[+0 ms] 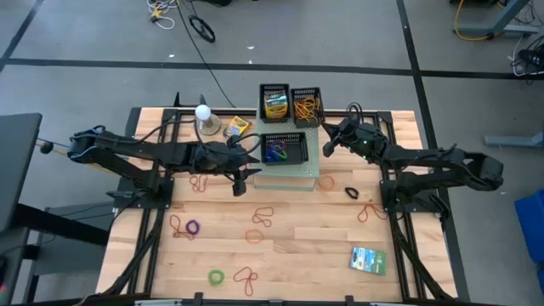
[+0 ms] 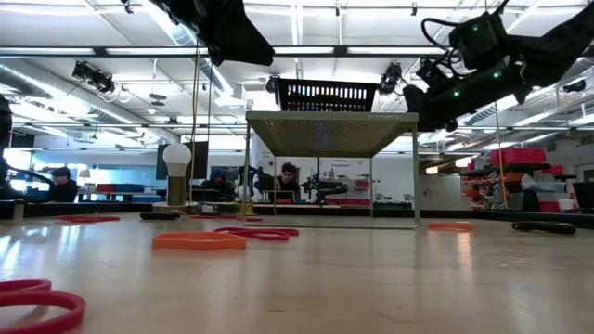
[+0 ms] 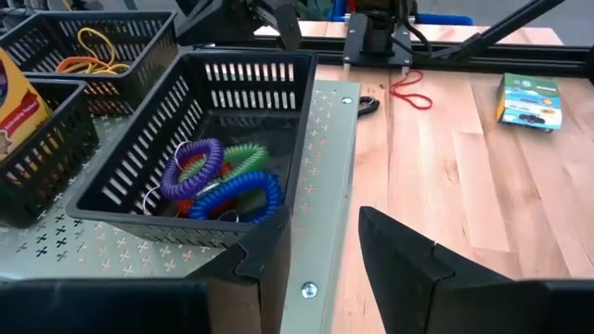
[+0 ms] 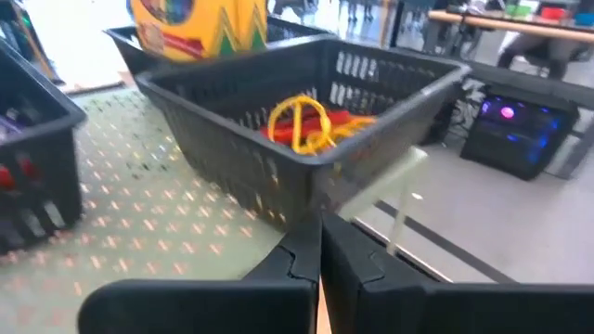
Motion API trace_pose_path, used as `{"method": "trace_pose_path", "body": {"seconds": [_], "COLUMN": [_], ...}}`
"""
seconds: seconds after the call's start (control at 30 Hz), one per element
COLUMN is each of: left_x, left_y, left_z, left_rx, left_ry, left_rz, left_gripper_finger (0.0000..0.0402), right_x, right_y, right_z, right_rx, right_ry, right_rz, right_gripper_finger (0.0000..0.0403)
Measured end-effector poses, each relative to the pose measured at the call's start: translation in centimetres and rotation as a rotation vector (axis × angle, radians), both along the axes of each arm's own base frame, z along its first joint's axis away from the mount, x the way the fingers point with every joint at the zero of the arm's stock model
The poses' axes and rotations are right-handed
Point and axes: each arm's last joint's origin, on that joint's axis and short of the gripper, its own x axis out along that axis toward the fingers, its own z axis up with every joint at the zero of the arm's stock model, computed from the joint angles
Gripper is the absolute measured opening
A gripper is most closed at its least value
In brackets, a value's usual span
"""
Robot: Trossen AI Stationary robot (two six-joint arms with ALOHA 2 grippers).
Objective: Pick & Place Office Desk Supplies
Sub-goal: Adjust the black bins on the shelf, then put the red rubber band into the top right black bin on the shelf
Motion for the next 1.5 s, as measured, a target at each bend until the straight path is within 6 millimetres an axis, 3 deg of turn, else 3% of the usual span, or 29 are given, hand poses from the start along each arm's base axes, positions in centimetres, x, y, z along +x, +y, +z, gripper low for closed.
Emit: {"method": "trace_pose_path", "body": {"seconds": [0.47,0.97,1.27,1.5], "left_x": [0.0,0.0,0.0,-1.8], "left_y": [0.0,-0.7,-3.9,-7.9], "left_z": [0.0,-0.1,-2.4,-4.4], "left_rx": [-0.016,-0.065,-0.086,-0.120], "left_ry": [-0.002,0.007,0.166,0.296], "left_rz": [0.003,-0.076,-0.148,-0.001], "left_gripper_finger": [0.0135,0.0132,0.0066,0.0035], "right_x": [0.3,-2.8,-3.8,-3.7], "right_y": [0.4,5.5,9.3,11.1], "right_z": [0.3,2.7,2.7,2.1], "right_rx": [0.012,0.056,0.082,0.044], "right_ry": [-0.038,-0.001,-0.012,-0.052], "right_rz": [0.132,0.246,0.311,0.387], "right_gripper_finger": [0.0007,0.0007,0.0007,0.0007]}}
